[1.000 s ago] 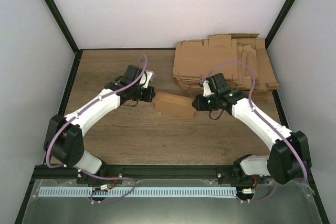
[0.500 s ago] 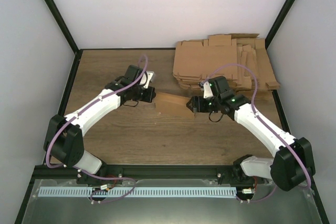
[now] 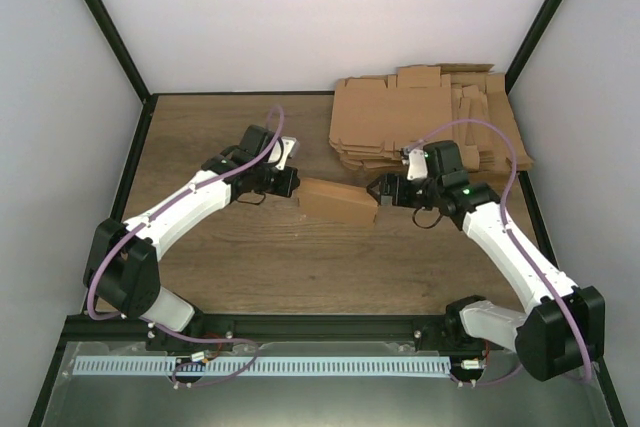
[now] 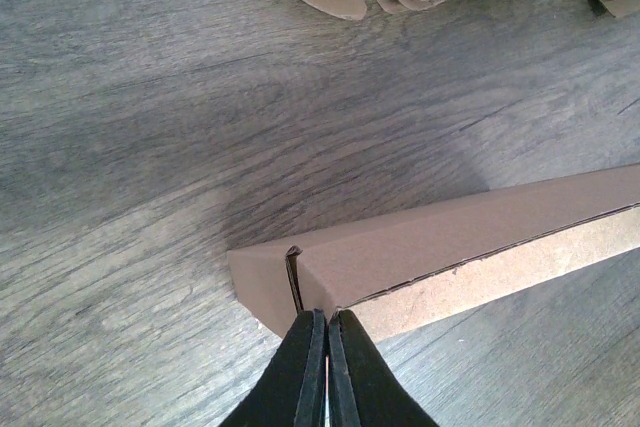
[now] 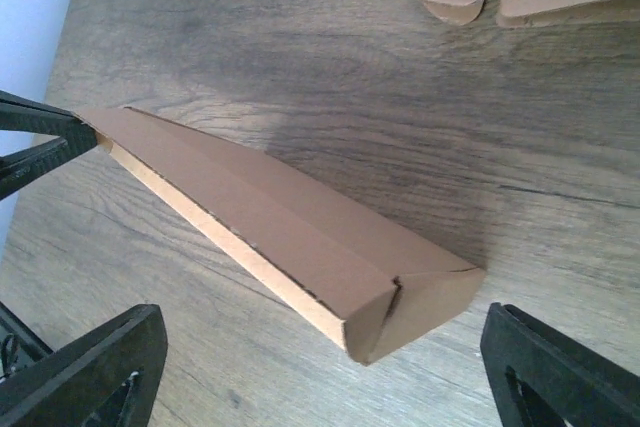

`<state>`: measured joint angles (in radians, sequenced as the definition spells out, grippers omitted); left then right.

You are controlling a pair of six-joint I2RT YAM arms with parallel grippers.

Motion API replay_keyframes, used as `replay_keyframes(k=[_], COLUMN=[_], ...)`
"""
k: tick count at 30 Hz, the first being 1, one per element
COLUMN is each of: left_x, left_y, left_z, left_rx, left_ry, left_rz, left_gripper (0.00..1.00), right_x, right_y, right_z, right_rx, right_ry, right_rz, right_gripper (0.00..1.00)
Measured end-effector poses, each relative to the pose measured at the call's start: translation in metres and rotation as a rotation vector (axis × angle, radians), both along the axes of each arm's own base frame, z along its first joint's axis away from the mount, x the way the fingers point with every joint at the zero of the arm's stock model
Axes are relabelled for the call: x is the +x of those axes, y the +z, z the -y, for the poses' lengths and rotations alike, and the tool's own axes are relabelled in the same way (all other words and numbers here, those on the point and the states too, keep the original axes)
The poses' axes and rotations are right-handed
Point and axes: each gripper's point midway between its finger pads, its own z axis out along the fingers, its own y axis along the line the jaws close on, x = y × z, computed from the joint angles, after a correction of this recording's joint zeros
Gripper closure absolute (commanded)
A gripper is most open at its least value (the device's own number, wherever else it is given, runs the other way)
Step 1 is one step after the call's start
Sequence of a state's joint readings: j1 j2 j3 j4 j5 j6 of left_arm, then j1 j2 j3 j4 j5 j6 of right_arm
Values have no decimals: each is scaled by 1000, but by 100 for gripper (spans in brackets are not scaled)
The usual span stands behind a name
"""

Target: Fold the paper box

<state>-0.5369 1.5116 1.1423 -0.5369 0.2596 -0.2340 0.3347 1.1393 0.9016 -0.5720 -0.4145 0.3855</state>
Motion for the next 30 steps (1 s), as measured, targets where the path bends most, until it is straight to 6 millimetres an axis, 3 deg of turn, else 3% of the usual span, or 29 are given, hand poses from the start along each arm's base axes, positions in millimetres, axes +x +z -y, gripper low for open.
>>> replay_keyframes(k=[7, 15, 26, 30], left_x=[0, 0, 0, 0], left_y=[0, 0, 0, 0], left_z=[0, 0, 0, 0], left_rx=[0, 0, 0, 0], left_ry=[0, 0, 0, -1], left_rz=[0, 0, 0, 0], left_gripper=[96, 96, 96, 96], right_x=[4, 6, 11, 12], right_y=[2, 11, 16, 13], right_z=[12, 7, 3, 3], right_rx=[-11, 29, 125, 143], right_ry=[-17, -17, -106, -132], right_rz=[0, -11, -71, -101], right_gripper=[36, 45, 45, 37])
